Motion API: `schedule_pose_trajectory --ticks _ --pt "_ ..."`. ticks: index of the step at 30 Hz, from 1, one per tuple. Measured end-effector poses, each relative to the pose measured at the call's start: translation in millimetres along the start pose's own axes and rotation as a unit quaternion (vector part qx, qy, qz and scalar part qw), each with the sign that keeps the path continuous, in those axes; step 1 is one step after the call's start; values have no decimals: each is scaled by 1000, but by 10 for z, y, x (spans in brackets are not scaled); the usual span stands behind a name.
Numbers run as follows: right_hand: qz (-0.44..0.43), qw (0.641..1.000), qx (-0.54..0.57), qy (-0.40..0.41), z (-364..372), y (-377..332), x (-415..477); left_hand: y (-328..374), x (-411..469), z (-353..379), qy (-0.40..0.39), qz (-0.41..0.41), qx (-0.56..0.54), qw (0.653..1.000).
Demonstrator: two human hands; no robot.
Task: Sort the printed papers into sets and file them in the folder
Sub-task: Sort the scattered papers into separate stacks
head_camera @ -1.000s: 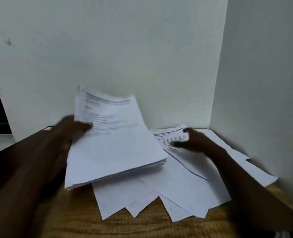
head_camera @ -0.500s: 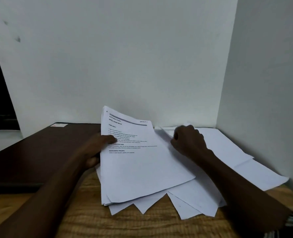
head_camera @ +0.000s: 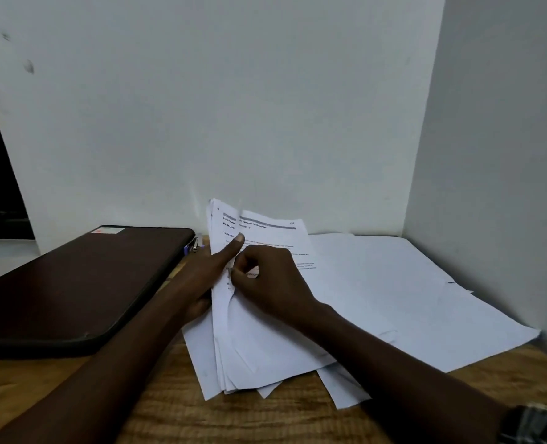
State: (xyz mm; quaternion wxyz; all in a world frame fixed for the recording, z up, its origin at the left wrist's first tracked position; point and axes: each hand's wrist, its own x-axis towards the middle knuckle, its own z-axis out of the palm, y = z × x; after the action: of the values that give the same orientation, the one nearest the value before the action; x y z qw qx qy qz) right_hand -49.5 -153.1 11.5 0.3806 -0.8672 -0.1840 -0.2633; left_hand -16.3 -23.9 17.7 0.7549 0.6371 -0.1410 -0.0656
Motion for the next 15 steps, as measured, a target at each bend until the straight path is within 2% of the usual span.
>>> schedule_pose_trajectory --ticks 3,6,8,10,11,13,15 --pt "-14 1000 8 4 10 27 5 -14 14 -45 -5 6 -3 1000" --pt "-13 999 21 -33 -63 59 39 -44 45 -114 10 5 2 1000" --pt "18 999 30 22 -222 160 110 -20 57 -184 27 -9 -28 999" --pt "75 992 -29 100 -476 333 198 46 53 -283 30 -19 -68 997" --pt "126 984 -73 103 -614 430 212 79 57 -331 24 -20 -85 996" --pt "250 965 -80 31 -833 607 171 131 56 -409 8 -23 -111 994" --pt "314 946 57 -49 -852 667 115 143 59 -423 -11 -49 -121 991"
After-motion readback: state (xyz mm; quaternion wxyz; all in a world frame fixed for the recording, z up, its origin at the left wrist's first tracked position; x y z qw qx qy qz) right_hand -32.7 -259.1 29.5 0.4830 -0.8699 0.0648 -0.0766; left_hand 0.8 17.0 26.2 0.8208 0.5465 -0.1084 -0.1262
